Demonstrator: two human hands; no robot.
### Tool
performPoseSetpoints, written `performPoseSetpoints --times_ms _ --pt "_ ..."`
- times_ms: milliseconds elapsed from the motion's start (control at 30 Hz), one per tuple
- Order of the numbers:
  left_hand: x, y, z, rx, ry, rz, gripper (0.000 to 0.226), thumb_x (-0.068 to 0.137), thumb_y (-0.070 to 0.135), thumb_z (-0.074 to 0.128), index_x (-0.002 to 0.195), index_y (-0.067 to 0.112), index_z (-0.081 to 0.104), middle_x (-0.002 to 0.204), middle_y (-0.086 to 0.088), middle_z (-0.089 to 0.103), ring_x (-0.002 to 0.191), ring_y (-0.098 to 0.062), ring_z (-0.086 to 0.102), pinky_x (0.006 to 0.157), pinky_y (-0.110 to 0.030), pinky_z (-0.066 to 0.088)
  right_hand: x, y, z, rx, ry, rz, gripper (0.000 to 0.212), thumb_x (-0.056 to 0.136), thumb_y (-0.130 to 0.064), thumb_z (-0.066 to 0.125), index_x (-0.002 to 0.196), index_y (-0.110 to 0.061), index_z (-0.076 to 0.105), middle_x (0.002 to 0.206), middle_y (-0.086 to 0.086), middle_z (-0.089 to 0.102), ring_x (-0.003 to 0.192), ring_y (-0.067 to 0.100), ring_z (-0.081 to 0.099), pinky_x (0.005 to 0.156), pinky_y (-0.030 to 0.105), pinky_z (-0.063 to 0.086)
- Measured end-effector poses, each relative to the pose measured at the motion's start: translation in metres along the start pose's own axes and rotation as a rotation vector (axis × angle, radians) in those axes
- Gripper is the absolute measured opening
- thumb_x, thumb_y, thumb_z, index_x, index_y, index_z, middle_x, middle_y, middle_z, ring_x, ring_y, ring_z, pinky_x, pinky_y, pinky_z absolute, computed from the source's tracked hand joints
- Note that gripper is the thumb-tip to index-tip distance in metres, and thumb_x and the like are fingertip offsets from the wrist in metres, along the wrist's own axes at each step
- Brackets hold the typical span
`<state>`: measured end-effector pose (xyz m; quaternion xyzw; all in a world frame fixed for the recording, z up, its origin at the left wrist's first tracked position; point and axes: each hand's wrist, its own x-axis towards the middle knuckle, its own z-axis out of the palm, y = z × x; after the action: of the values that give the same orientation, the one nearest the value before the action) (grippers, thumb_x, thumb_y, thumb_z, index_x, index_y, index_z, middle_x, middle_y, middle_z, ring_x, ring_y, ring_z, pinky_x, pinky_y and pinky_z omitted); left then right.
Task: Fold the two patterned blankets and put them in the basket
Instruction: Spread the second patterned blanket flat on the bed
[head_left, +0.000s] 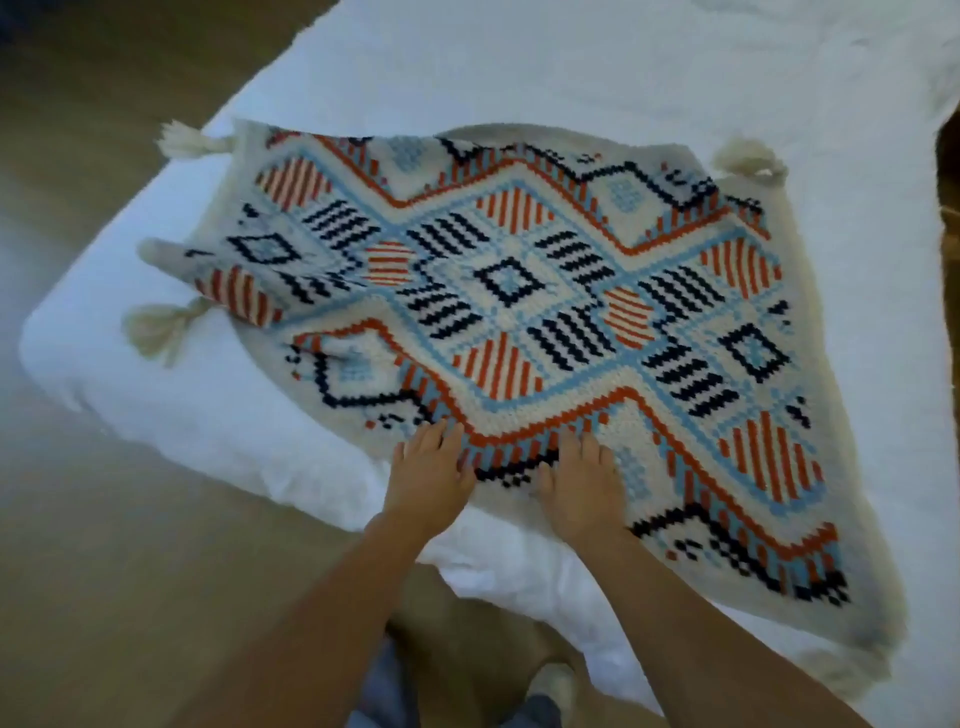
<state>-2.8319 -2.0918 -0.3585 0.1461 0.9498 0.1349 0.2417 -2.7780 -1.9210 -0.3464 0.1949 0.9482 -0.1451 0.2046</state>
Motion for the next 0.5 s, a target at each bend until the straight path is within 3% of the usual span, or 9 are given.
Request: performPoseSetpoints --times_ms 267,500 --pt "0.011 -0.165 -0.072 -0.037 0.049 -0.149 0.057 0.096 0.035 0.037 0.148 0.019 0.018 0.155 -0.004 0.019 0.143 -0.021 0.014 0.116 -0.043 0.014 0.044 -0.192 0.010 0.002 -0.018 -0.180 0.057 0.098 -0.036 0.033 0.147 -0.014 0.013 0.153 0.011 0.018 0.139 0.029 0.018 0.114 0.041 0.022" --pt "0.041 -0.243 -0.119 -0.047 0.067 -0.277 0.055 0.098 0.035 0.033 0.148 0.019 0.017 0.156 -0.005 0.019 0.143 -0.023 0.016 0.116 -0.045 0.016 0.080 -0.295 0.007 0.020 0.105 -0.354 0.048 0.095 -0.031 0.038 0.138 -0.012 0.031 0.141 0.010 0.035 0.128 0.026 0.032 0.105 0.037 0.030"
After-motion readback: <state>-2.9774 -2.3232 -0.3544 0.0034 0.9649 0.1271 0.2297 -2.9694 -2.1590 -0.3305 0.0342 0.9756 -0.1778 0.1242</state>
